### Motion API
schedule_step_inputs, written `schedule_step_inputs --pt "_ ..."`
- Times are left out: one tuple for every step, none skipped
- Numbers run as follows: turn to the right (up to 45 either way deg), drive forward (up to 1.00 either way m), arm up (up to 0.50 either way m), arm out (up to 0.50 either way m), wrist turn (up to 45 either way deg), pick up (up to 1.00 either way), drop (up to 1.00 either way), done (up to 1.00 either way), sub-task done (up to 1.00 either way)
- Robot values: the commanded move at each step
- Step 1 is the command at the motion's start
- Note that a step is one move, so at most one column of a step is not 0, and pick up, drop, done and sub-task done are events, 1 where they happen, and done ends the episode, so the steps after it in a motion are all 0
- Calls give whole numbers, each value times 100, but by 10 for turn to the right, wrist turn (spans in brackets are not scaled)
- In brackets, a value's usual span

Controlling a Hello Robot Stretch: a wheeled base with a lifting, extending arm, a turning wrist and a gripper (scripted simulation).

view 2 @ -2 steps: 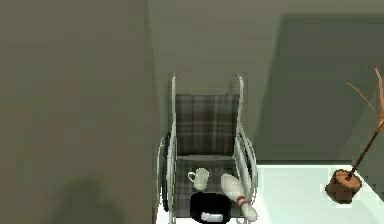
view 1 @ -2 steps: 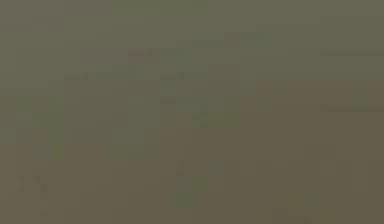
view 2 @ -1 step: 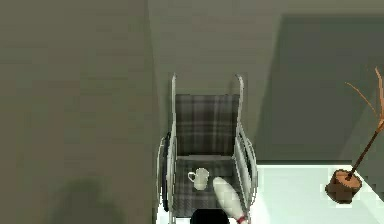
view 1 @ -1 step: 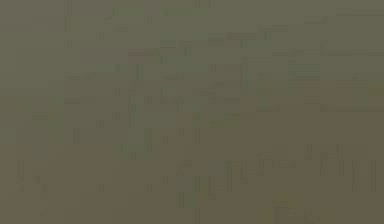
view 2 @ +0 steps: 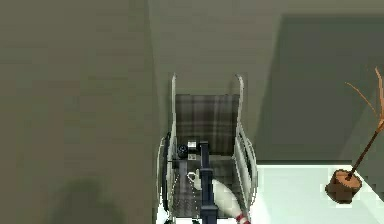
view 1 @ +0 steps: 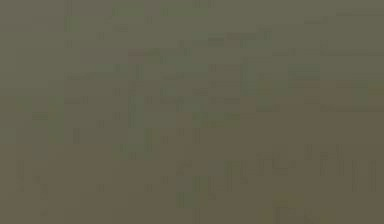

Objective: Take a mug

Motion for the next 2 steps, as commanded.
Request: schedule_step_inputs --pt "0 0 0 0 450 0 0 0 0" --pt "0 0 0 0 450 0 0 0 0"
